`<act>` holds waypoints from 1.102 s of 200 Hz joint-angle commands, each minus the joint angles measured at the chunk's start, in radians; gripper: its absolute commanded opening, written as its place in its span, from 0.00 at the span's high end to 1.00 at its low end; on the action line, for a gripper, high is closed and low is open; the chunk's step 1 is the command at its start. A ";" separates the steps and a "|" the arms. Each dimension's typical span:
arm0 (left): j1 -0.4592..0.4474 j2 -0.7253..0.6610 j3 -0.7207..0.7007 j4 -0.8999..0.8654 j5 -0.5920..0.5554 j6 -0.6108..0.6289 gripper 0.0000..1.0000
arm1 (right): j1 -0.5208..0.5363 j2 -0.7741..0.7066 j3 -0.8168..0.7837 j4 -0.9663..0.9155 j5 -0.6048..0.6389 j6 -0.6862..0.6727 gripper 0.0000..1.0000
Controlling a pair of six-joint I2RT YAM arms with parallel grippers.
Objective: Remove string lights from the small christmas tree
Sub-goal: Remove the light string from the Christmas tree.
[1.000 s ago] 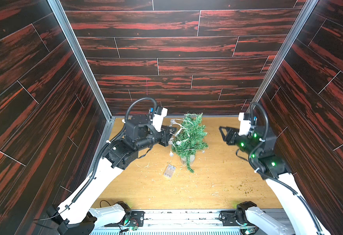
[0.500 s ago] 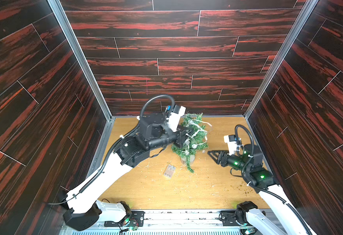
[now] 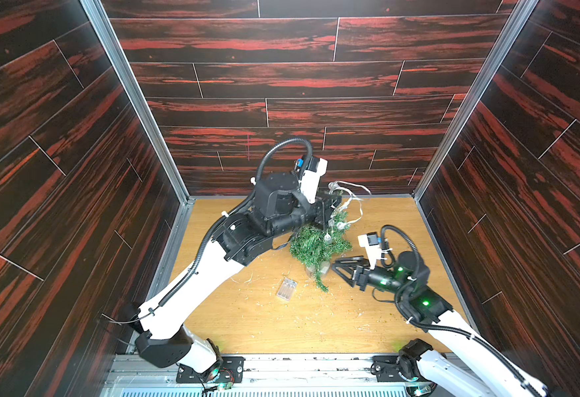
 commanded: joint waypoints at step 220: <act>-0.004 0.016 0.075 -0.051 -0.046 0.004 1.00 | 0.062 -0.087 0.007 -0.179 0.346 -0.226 0.45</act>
